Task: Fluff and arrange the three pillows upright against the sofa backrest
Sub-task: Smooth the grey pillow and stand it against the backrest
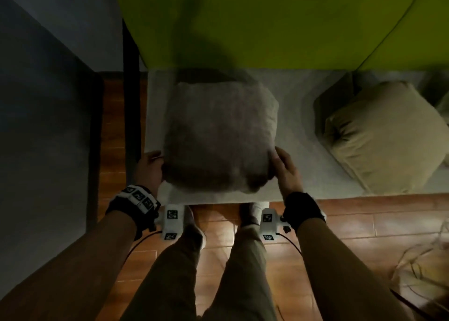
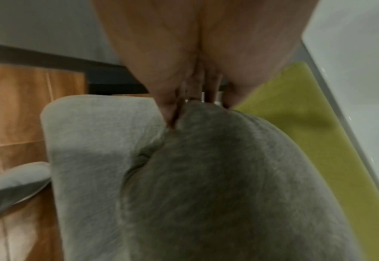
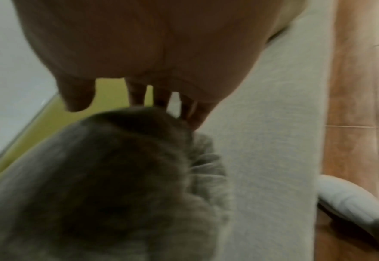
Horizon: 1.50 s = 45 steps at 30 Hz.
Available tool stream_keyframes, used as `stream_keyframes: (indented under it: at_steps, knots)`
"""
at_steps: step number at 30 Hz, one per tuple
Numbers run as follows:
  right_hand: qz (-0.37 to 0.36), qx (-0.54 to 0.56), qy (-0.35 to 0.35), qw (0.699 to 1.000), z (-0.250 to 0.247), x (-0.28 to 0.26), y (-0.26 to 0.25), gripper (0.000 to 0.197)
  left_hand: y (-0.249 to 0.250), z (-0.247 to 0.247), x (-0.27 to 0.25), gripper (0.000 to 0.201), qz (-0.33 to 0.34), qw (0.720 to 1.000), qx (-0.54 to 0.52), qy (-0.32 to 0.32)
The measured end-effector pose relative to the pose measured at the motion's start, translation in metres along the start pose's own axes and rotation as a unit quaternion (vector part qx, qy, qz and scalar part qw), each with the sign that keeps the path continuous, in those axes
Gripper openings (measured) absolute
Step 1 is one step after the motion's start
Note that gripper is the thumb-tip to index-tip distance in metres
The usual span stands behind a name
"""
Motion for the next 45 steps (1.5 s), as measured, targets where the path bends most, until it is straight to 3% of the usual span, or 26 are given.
stream_keyframes:
  at_steps: [2, 4, 7, 10, 11, 13, 15, 17, 20, 24, 26, 30, 34, 37, 39, 45]
  knots:
    - [0.007, 0.005, 0.06, 0.998, -0.016, -0.009, 0.022, 0.03, -0.015, -0.004, 0.002, 0.023, -0.023, 0.999, 0.024, -0.004]
    - [0.021, -0.065, 0.09, 0.994, -0.029, -0.015, 0.046, 0.012, -0.039, -0.008, 0.011, 0.026, -0.057, 0.996, 0.064, -0.023]
    - [0.06, -0.2, -0.001, 0.978, -0.026, -0.025, 0.078, 0.014, -0.087, -0.006, 0.033, 0.023, -0.108, 0.988, 0.087, -0.072]
    - [0.017, -0.234, -0.064, 0.97, -0.004, -0.039, 0.068, 0.021, -0.072, 0.017, -0.006, 0.018, -0.107, 0.99, 0.008, -0.089]
    - [-0.018, -0.218, -0.047, 0.975, -0.001, -0.038, 0.061, 0.024, -0.071, 0.022, -0.012, 0.022, -0.109, 0.99, -0.05, -0.079]
    - [-0.044, -0.086, -0.003, 0.995, 0.001, -0.034, 0.048, 0.029, -0.063, 0.029, -0.02, 0.027, -0.087, 0.986, -0.133, -0.054]
    - [-0.004, 0.086, 0.033, 0.996, 0.001, -0.02, 0.048, 0.022, -0.055, 0.034, -0.022, 0.028, -0.056, 0.985, -0.158, -0.041]
    - [0.058, 0.177, 0.036, 0.982, 0.0, -0.006, 0.049, 0.023, -0.053, 0.043, -0.021, 0.033, -0.069, 0.987, -0.135, -0.05]
    - [0.101, 0.134, -0.047, 0.985, 0.003, 0.0, 0.033, 0.03, -0.046, 0.049, -0.021, 0.045, -0.052, 0.996, -0.056, -0.043]
    - [0.05, 0.122, -0.116, 0.984, -0.004, -0.006, 0.008, 0.028, -0.026, 0.057, -0.031, 0.04, -0.01, 0.998, 0.012, -0.067]
    - [0.036, 0.142, -0.105, 0.984, -0.012, -0.006, 0.001, 0.023, -0.014, 0.057, -0.034, 0.041, 0.012, 0.997, 0.034, -0.063]
    - [0.026, 0.201, -0.065, 0.977, -0.027, -0.004, -0.008, 0.024, 0.006, 0.052, -0.038, 0.035, 0.052, 0.997, -0.043, -0.042]
    - [0.047, 0.294, -0.038, 0.954, -0.035, -0.004, -0.011, 0.02, 0.001, 0.054, -0.045, 0.042, 0.021, 0.993, -0.101, -0.051]
    - [0.039, 0.248, -0.029, 0.968, -0.04, -0.005, -0.011, 0.023, -0.005, 0.056, -0.047, 0.039, 0.017, 0.993, -0.098, -0.068]
    - [0.026, 0.232, -0.019, 0.972, -0.045, -0.006, -0.013, 0.027, -0.004, 0.05, -0.05, 0.042, 0.049, 0.997, -0.058, -0.031]
    - [0.017, 0.181, 0.052, 0.982, -0.069, -0.004, -0.013, 0.046, 0.0, 0.048, -0.057, 0.029, 0.023, 0.997, -0.068, 0.001]
Point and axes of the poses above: each hand's wrist, its own x-axis towards the middle knuckle, its own z-axis out of the palm, y = z × x, the point moved 6 cm from there along x, towards the middle knuckle, and after that the axes turned 1 degree about -x, right-handed, at the moved point
